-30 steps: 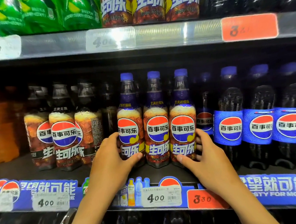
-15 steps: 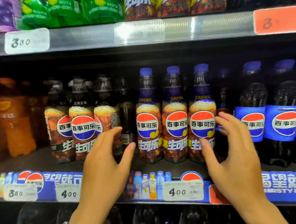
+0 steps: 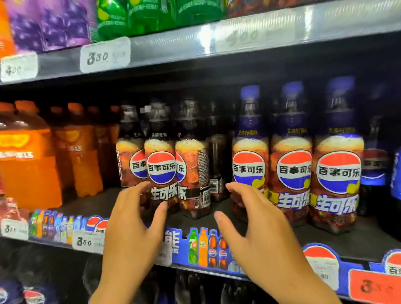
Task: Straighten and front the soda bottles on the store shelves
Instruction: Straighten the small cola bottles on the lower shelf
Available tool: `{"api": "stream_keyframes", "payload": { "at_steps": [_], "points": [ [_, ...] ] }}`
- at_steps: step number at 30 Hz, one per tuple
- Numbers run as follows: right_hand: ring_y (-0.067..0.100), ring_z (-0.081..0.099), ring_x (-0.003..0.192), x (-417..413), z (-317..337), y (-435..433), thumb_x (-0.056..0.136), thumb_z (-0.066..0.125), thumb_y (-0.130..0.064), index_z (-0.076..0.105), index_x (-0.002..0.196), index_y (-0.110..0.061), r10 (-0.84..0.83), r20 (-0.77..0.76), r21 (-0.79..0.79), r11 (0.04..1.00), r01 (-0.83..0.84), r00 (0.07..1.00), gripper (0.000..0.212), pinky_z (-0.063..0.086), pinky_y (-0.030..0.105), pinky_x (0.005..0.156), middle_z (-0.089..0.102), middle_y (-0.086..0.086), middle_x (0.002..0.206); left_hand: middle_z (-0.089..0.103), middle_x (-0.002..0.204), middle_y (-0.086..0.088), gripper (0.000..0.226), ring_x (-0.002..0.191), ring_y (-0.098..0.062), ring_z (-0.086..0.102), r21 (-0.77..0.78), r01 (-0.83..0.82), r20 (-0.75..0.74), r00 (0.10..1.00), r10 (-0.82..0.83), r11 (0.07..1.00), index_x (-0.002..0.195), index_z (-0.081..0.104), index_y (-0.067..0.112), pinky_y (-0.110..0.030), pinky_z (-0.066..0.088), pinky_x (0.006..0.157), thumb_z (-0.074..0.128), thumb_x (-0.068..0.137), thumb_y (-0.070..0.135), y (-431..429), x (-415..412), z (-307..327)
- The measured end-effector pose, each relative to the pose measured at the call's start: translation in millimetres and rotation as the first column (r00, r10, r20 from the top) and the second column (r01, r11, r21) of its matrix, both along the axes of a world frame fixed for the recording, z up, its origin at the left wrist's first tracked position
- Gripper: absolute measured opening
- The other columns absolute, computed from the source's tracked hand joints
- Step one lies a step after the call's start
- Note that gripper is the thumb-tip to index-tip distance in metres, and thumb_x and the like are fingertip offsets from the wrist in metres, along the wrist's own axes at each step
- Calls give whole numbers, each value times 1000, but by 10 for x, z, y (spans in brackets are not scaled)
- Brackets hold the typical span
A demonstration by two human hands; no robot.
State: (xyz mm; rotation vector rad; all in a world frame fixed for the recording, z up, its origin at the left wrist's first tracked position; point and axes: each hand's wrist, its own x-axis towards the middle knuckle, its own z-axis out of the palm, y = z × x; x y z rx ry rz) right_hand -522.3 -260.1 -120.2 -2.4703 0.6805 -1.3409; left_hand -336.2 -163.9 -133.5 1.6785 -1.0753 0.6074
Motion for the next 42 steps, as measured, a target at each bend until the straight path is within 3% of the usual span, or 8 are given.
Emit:
{"api": "stream_keyframes", "payload": {
  "at_steps": [4, 7, 13, 17, 21, 24, 30, 42],
  "points": [
    [-1, 34, 132, 247, 85, -50, 86, 54, -56, 15, 148, -33, 49, -41, 76, 996, -46, 998, 76, 32, 17, 104, 33, -18, 147, 50, 114, 20, 43, 104, 7, 47, -26, -31, 43, 999, 32, 999, 124, 49, 30, 0, 34, 84, 63, 84, 36, -22, 39, 93],
    [6, 27, 138, 384, 123, -39, 87, 49, -61, 4, 151, -26, 12, -78, 75, 997, -6, 997, 85, 29, 20, 104, 25, -11, 153, 53, 116, 14, 43, 108, -5, 53, -64, -55, 107, 992, 61, 996, 126, 50, 25, -19, 42, 89, 64, 85, 31, -51, 103, 293],
    [10, 35, 134, 591, 389, -14, 89, 46, -59, 10, 150, -23, -76, -13, -113, 991, 74, 997, 80, 29, 17, 96, 32, -8, 150, 57, 118, -1, 41, 109, -19, 54, -108, -78, 271, 957, 105, 991, 125, 52, 15, -27, 41, 90, 63, 87, 29, -143, 346, 915],
    [16, 52, 111, 711, 734, -81, 86, 52, -57, 36, 133, -22, -163, 53, -148, 974, 169, 985, 61, 36, 19, 75, 54, -2, 119, 47, 91, 1, 25, 89, -20, 47, -108, -93, 342, 931, 125, 990, 100, 51, 15, -18, 24, 71, 62, 86, 33, -217, 586, 1238],
    [18, 43, 72, 823, 1013, -62, 85, 55, -57, 40, 90, -20, -361, 105, -229, 898, 376, 927, 41, 27, 29, 59, 38, -6, 75, 52, 93, -9, 39, 96, -30, 50, -65, -90, 333, 937, 106, 994, 110, 56, 7, -26, 31, 74, 62, 84, 35, -242, 896, 1380],
    [14, 39, 59, 986, 1204, -65, 82, 53, -63, 41, 76, -19, -428, 111, -218, 870, 442, 897, 47, 24, 28, 47, 37, -5, 66, 62, 105, -15, 50, 102, -33, 54, -20, -71, 299, 951, 73, 997, 122, 56, 8, -37, 44, 81, 61, 83, 39, -241, 1185, 1449],
    [36, 54, 107, 1214, 1457, -219, 76, 56, -70, 44, 130, -11, -566, 65, -181, 803, 567, 822, 80, 46, 35, 77, 59, 15, 114, 53, 135, -8, 87, 122, -29, 51, 42, 136, 99, 985, -139, 990, 145, 32, 21, -36, 46, 96, 72, 74, 51, -364, 1462, 1413],
    [26, 51, 81, 1120, 1549, -284, 80, 64, -56, 58, 104, -13, -553, -75, -94, 832, 546, 830, 49, 33, 22, 61, 58, 7, 93, 66, 91, 16, 34, 84, 0, 62, -77, 482, -239, 841, -485, 873, 111, 62, 29, -21, 50, 68, 75, 79, 29, -445, 1518, 1351]
  ]
}}
